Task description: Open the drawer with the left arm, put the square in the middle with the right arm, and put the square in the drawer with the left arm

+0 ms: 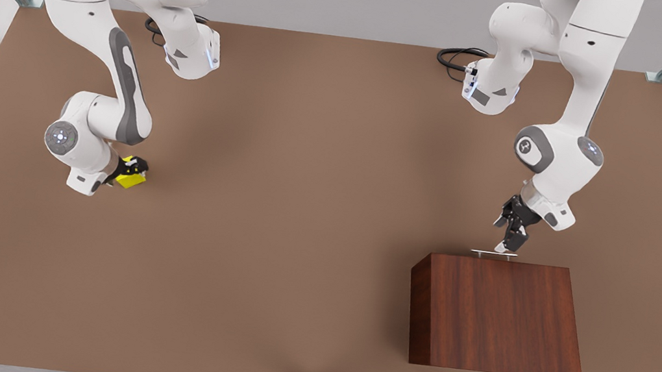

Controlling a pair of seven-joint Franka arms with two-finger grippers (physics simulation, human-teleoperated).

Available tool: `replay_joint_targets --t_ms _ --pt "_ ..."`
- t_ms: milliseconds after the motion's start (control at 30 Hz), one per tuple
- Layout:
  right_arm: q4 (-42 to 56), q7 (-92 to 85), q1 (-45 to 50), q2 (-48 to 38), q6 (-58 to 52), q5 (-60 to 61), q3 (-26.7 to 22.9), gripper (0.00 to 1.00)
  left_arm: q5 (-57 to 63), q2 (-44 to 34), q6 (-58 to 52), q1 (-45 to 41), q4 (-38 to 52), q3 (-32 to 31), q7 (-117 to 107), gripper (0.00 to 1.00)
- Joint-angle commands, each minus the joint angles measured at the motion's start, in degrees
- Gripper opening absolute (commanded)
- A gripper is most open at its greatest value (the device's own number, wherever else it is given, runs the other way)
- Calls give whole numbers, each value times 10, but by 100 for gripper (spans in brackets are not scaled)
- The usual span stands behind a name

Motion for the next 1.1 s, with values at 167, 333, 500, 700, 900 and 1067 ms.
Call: replay_joint_targets --t_ms 167,333,500,700,900,1067 --pt "-12 -65 -1 12 15 -6 0 100 -41 8 2 -1 16 1 0 100" --pt "-29 -99 -3 16 58 -12 -4 100 -41 28 12 -6 20 1 0 100" --pt "-34 -99 -5 19 62 -12 -16 100 -41 38 19 -10 20 1 0 100" --pt "-60 -90 -5 19 88 -11 -16 100 -42 41 19 -12 20 0 0 100" --pt "-67 -96 -10 18 91 -11 -20 100 -43 43 18 -12 20 1 0 100" --pt "-66 -93 -9 19 89 -11 -20 68 -48 38 14 -17 15 1 -1 100"
